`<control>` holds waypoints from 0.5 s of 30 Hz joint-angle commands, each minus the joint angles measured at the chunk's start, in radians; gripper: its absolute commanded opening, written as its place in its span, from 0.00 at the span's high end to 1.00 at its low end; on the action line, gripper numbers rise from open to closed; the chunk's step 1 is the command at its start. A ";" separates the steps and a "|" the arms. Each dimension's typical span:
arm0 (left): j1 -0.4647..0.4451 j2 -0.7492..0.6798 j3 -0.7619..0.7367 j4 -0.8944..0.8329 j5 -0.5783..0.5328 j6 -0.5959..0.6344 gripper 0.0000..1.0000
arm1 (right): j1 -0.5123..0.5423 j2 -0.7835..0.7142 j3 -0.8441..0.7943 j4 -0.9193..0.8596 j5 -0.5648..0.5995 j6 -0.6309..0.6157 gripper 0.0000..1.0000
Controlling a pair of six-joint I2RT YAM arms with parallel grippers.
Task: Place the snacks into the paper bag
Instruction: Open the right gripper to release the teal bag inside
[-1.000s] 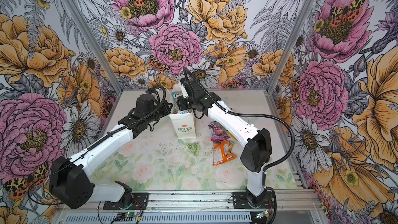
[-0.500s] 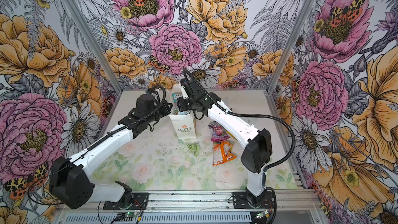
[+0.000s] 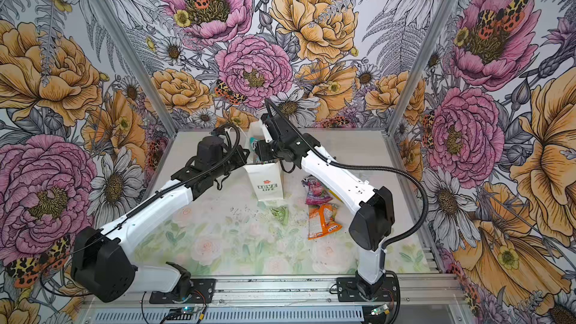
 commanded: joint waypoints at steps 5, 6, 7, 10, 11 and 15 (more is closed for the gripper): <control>-0.007 -0.025 -0.010 0.040 -0.021 -0.004 1.00 | 0.006 -0.071 0.016 0.019 0.004 -0.004 0.58; -0.008 -0.025 -0.012 0.041 -0.021 -0.005 1.00 | 0.007 -0.073 0.015 0.019 0.003 -0.003 0.58; -0.008 -0.024 -0.012 0.041 -0.022 -0.004 1.00 | 0.007 -0.077 0.016 0.019 0.004 -0.005 0.57; -0.007 -0.025 -0.012 0.042 -0.020 -0.004 1.00 | 0.009 -0.087 0.015 0.019 0.004 -0.005 0.57; -0.006 -0.025 -0.012 0.042 -0.020 -0.004 1.00 | 0.009 -0.091 0.014 0.019 0.004 -0.007 0.57; -0.008 -0.023 -0.014 0.048 -0.020 -0.004 1.00 | 0.010 -0.105 0.010 0.019 0.004 -0.011 0.57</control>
